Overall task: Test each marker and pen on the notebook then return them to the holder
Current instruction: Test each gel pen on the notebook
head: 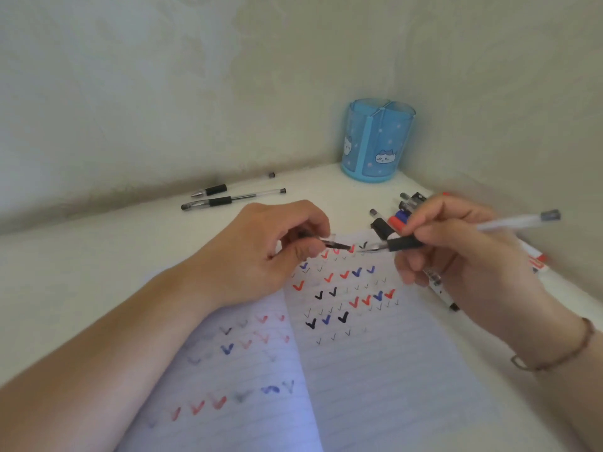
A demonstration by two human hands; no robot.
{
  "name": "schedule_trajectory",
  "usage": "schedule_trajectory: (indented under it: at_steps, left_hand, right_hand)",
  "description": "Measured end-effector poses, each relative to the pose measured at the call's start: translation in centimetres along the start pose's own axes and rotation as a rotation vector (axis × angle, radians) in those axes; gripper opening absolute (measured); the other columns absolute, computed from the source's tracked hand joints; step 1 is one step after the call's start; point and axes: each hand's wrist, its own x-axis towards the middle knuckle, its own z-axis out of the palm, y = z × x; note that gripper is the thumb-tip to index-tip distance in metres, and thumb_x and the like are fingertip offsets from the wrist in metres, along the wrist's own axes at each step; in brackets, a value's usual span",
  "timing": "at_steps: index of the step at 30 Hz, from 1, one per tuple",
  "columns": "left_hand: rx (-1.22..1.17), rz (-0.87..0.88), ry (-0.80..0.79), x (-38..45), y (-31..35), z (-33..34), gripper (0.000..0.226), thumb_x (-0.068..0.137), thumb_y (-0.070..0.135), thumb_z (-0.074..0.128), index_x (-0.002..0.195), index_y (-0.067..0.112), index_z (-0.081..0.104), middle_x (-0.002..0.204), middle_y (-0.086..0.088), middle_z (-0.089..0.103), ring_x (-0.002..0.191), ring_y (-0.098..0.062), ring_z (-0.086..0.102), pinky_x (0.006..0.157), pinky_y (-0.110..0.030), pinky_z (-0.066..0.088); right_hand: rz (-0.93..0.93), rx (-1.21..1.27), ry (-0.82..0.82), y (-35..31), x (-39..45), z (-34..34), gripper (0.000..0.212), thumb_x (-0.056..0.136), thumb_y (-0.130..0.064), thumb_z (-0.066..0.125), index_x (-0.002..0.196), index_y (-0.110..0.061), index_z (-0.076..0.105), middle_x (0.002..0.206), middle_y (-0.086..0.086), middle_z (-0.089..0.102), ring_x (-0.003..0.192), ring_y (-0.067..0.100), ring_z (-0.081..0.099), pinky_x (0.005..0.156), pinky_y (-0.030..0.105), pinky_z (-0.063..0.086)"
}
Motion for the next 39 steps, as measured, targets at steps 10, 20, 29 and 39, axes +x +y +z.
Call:
schedule_trajectory:
  at_steps: [10,20,29,39]
  left_hand:
    - [0.065,-0.027,-0.111,-0.4,0.4,-0.4,0.003,0.079,0.016,0.067,0.079,0.016,0.064,0.055,0.010,0.050,0.048,-0.006,0.043,0.050,-0.007,0.029]
    - [0.065,-0.038,-0.112,-0.4,0.5,-0.2,0.003,0.079,0.016,0.068,0.079,0.016,0.065,0.056,0.007,0.049,0.048,-0.006,0.043,0.050,-0.007,0.029]
    - [0.049,-0.044,-0.124,-0.5,0.5,-0.2,0.003,0.079,0.015,0.068,0.080,0.015,0.065,0.057,0.006,0.051,0.047,-0.006,0.043,0.050,-0.006,0.030]
    - [0.044,-0.042,-0.127,-0.6,0.4,-0.2,0.003,0.079,0.016,0.068,0.080,0.016,0.065,0.057,0.007,0.050,0.048,-0.007,0.044,0.050,-0.007,0.029]
  right_hand:
    - [0.134,-0.401,-0.032,0.9,-0.5,0.8,0.050,0.077,0.003,0.071,0.046,-0.011,0.033,0.046,0.010,0.028,0.038,0.013,0.029,0.042,0.021,0.034]
    - [0.124,-0.528,-0.074,0.8,-0.6,1.1,0.044,0.075,0.004,0.068,0.045,-0.009,0.037,0.043,0.006,0.035,0.041,0.015,0.030,0.043,0.026,0.031]
    - [0.108,-0.605,-0.052,0.5,-0.4,0.9,0.037,0.070,0.008,0.064,0.048,-0.002,0.036,0.049,0.012,0.036,0.046,0.015,0.033,0.047,0.031,0.032]
    - [0.092,-0.646,-0.016,0.6,-0.2,0.2,0.036,0.066,0.004,0.063,0.047,-0.005,0.033,0.047,0.005,0.031,0.043,0.009,0.030,0.043,0.022,0.030]
